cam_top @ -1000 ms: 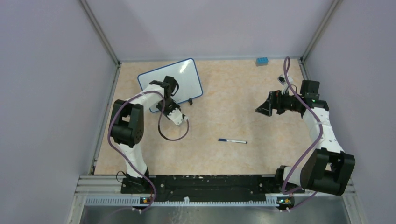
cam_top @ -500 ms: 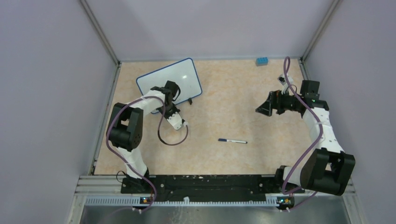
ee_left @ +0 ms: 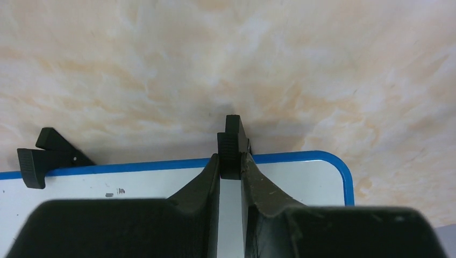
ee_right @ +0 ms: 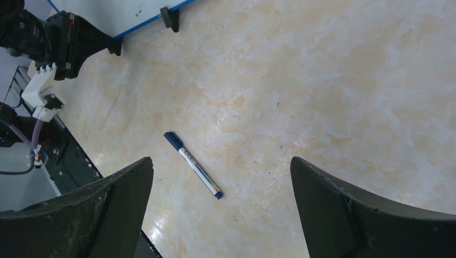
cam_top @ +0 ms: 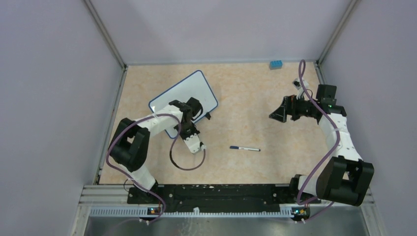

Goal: Write a sentence on the whiteboard
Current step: Move the whiteboard to the center of the board.

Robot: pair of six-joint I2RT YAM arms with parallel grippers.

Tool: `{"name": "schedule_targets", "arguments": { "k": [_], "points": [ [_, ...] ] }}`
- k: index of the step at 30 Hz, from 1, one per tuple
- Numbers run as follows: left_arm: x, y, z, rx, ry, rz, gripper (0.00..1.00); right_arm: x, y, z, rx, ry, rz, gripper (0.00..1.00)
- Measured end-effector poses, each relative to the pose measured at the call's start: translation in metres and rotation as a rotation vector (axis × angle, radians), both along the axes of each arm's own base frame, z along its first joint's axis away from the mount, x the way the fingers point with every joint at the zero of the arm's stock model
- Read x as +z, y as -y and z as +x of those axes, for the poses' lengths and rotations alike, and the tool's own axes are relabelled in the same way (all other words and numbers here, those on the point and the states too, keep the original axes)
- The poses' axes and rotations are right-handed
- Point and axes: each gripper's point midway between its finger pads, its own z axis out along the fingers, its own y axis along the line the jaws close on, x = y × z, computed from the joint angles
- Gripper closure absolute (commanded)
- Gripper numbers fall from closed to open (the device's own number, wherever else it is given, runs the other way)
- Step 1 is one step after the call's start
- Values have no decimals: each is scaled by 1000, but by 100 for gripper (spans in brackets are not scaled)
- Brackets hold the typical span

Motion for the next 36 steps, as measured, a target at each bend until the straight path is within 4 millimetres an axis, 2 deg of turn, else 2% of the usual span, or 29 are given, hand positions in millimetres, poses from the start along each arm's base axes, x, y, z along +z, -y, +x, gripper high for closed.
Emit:
{"name": "schedule_targets", "arguments": {
  "k": [8,16,17,18,22,24,27,33,36],
  "points": [
    [2,40,-70,-55,-102,-31,100,0,0,0,1,1,-1,5],
    [-2,67,-139,-94,-189,-19,100,-1,0,0,8,7,-8,5],
    [-3,68,-145,-95,-198,-15,98,-1,0,-1,9,5,-8,5],
    [-4,68,-150,-93,-206,-10,92,-1,0,-1,10,4,-8,5],
    [-7,68,-162,-62,-222,-1,64,-2,0,-4,21,8,-17,5],
    [-7,69,-165,-31,-232,-9,56,-1,-1,-7,32,18,-29,5],
    [-1,72,-170,41,-255,-20,54,1,-2,-12,56,43,-64,5],
    [37,122,-158,190,-250,-218,54,-4,-9,-22,113,70,-155,6],
    [46,133,-155,262,-254,-292,54,-8,-10,-26,140,68,-181,8]
  ]
}}
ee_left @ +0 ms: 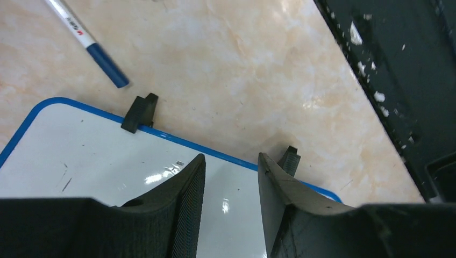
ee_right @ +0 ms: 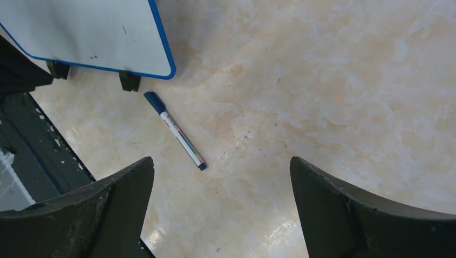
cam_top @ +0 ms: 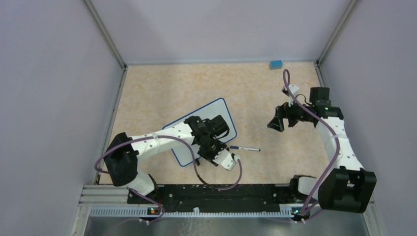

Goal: Write a sentence on the whiteboard
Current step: Move the whiteboard to the center of the board, then pick up the whiteboard marker from the center of the board.

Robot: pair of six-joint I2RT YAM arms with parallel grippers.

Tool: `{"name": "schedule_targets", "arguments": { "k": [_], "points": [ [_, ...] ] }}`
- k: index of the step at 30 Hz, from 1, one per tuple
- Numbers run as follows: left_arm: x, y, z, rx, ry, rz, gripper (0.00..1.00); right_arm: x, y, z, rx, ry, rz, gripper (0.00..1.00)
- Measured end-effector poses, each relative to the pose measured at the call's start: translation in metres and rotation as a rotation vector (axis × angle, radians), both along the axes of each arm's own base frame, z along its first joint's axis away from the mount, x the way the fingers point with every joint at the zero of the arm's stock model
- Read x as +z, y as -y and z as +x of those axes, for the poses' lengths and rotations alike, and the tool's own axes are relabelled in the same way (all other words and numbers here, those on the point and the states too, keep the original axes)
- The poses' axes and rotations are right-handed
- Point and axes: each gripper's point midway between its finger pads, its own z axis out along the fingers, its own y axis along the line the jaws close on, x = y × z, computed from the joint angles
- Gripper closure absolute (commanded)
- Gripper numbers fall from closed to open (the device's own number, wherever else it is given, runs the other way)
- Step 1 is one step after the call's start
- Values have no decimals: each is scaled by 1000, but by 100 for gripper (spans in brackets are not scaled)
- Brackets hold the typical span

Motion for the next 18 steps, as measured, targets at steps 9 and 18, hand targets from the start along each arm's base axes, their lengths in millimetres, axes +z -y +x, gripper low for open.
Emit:
{"name": "schedule_targets", "arguments": {
  "k": [9,18],
  "points": [
    [79,21,50,395,-165,-390,51,-55,-22,-31,200,19,-197,22],
    [194,-15,101,793,-234,-827,44,-97,-48,-43,397,89,-349,37]
  ]
}}
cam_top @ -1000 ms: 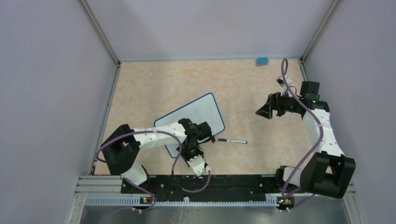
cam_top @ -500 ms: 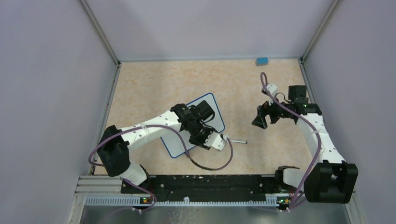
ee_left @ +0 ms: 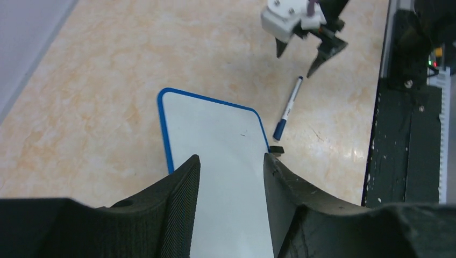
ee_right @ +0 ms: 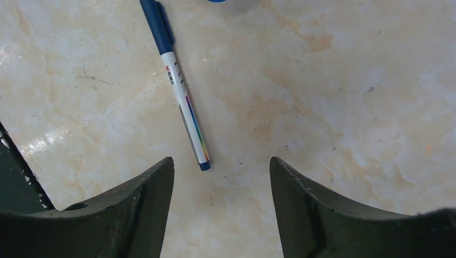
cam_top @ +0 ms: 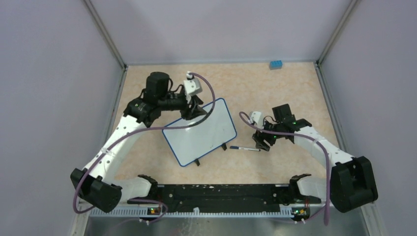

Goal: Write a sentence on the whiteboard
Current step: Pick up the whiteboard marker from the center of the board.

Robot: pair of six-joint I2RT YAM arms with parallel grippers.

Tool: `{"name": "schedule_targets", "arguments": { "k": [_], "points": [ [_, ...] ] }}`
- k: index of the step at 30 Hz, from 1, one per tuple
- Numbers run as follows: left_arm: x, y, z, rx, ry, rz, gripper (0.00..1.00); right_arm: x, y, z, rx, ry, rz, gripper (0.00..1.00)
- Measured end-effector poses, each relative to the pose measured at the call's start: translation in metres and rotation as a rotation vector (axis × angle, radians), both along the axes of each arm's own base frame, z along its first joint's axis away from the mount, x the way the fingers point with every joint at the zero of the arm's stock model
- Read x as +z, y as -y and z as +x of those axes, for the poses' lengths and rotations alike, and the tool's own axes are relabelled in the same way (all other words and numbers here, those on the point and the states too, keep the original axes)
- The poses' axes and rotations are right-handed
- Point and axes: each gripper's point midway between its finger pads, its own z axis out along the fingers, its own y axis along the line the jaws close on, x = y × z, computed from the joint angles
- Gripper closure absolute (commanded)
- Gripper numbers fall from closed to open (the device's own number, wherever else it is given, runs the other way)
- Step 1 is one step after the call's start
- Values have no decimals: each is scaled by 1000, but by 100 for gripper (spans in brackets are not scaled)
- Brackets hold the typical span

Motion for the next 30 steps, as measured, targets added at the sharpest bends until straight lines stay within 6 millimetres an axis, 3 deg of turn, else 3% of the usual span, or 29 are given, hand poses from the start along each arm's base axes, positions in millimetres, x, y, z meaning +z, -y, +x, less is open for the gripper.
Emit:
{"name": "schedule_targets", "arguments": {
  "k": [4,7,11,21,25,28,30],
  "points": [
    [25,-22,20,159,-45,-98,35,-17,-11,-2,71,22,-64,41],
    [32,-38,32,261,-84,-144,27,-28,-16,-4,114,46,-112,43],
    [32,-48,42,339,-149,-192,2,-39,-21,-5,155,69,-166,46],
    [32,-63,59,489,-244,-266,1,-56,-27,-7,213,74,-227,54],
    [34,-74,69,565,-261,-295,1,-57,-33,-8,242,85,-230,69],
    [36,-79,75,584,-259,-311,1,-58,-37,-10,264,83,-224,92],
    [34,-81,77,590,-259,-311,1,-58,-39,-10,274,74,-223,98]
  ]
}}
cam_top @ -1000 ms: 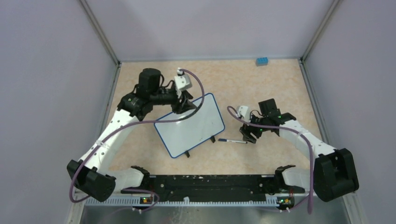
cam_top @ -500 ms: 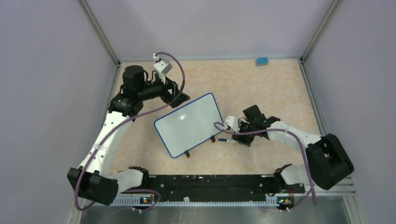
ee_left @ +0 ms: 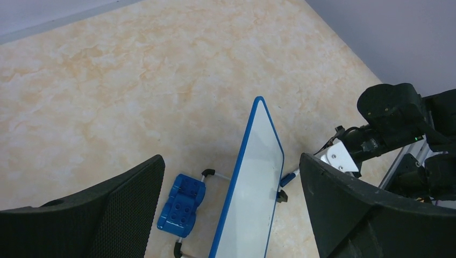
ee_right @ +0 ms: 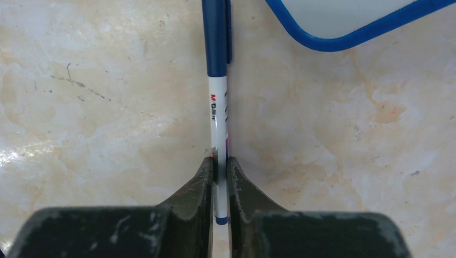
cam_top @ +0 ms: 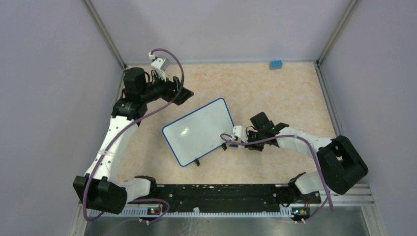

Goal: Write a sentence on the whiteboard
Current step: Pick up the whiteboard marker from the center of the board, then pass from the right arm to the left

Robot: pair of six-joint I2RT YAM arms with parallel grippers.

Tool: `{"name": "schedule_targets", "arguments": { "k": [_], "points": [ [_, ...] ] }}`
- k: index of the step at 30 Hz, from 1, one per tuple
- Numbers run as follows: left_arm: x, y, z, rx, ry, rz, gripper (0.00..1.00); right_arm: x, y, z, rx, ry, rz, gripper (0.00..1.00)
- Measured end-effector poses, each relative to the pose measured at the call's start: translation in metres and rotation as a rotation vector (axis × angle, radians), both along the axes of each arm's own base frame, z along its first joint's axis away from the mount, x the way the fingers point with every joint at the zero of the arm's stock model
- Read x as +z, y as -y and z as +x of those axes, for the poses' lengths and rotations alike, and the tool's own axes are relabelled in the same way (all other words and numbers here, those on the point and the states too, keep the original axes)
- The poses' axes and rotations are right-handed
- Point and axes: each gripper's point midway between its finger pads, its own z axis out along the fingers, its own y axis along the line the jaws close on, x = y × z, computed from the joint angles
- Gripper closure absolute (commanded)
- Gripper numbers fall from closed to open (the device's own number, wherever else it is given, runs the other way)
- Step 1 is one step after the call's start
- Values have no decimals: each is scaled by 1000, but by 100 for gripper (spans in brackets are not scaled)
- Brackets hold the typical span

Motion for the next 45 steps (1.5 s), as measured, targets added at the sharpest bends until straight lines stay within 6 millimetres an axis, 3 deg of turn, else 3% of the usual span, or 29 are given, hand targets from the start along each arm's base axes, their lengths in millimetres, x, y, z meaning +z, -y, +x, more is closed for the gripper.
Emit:
{"name": "schedule_targets", "arguments": {
  "k": [4,8,12,17,22,24,28,31,39,45],
  "points": [
    [-3,1,-1,-24,-2,5,1,1,2,-4,-5,-21,-8,100],
    [-3,7,-9,-97,22,15,1,11,6,-23,-26,-92,-3,100],
    [-4,14,-22,-202,49,27,1,56,-8,-26,-49,-75,115,100],
    [-5,17,-38,-331,96,101,1,127,-36,-25,-51,-54,313,100],
    [3,22,-57,-467,224,244,1,157,-54,-40,-52,-185,434,100],
    [2,43,-78,-582,303,344,1,166,-61,-47,-46,-257,474,100],
    [-15,80,-133,-842,420,492,3,179,-71,-60,-27,-362,533,100],
    [-29,85,-154,-949,462,603,8,183,-74,-70,-18,-423,555,100],
    [-63,111,-189,-1170,577,862,32,188,-77,-88,7,-542,585,100],
    [-79,119,-192,-1198,605,964,54,192,-78,-94,25,-572,601,100]
  ]
}}
